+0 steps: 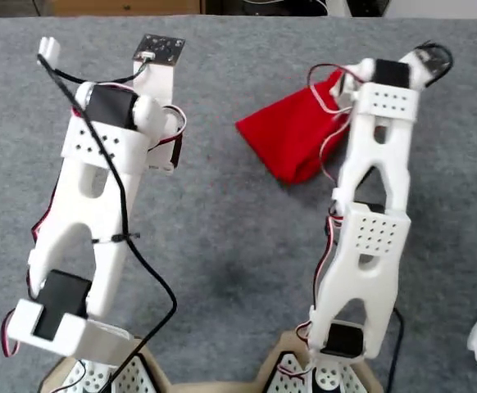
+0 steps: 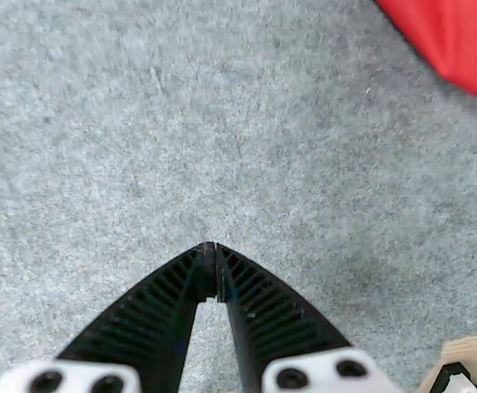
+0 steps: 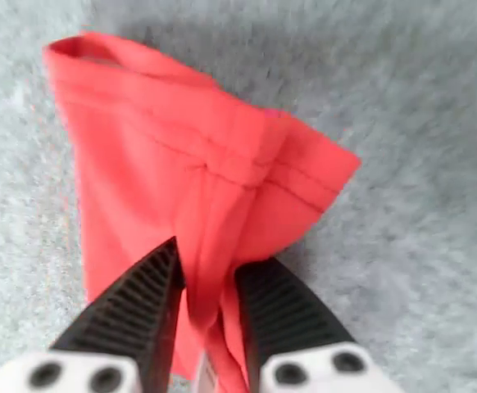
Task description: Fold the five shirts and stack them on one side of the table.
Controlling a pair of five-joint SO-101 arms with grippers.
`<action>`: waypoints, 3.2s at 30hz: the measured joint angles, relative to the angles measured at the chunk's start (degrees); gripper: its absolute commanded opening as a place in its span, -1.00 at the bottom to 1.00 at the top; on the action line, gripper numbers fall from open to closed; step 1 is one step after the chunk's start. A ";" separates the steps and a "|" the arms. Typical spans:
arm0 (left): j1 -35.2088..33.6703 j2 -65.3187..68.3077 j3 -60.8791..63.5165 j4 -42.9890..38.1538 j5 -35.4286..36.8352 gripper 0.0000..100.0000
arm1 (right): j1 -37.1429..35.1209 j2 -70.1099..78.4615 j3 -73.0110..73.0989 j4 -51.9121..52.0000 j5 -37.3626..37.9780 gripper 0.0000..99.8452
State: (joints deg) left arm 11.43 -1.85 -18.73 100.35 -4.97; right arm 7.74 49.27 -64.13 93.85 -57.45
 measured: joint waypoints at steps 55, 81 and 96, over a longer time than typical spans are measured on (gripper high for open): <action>-0.26 -13.71 2.29 0.00 0.44 -0.96 | 60.31 -15.91 -11.69 7.65 29.71 -0.99; -0.26 -13.71 2.99 0.00 0.53 -0.96 | 75.08 -37.01 21.45 7.65 40.44 -0.99; -0.26 -13.71 2.99 0.00 0.53 -0.96 | 85.80 -37.01 30.07 1.93 49.93 -0.97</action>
State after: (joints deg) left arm 11.16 -15.56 -15.74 100.35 -4.44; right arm 93.54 12.26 -34.07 95.78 -7.52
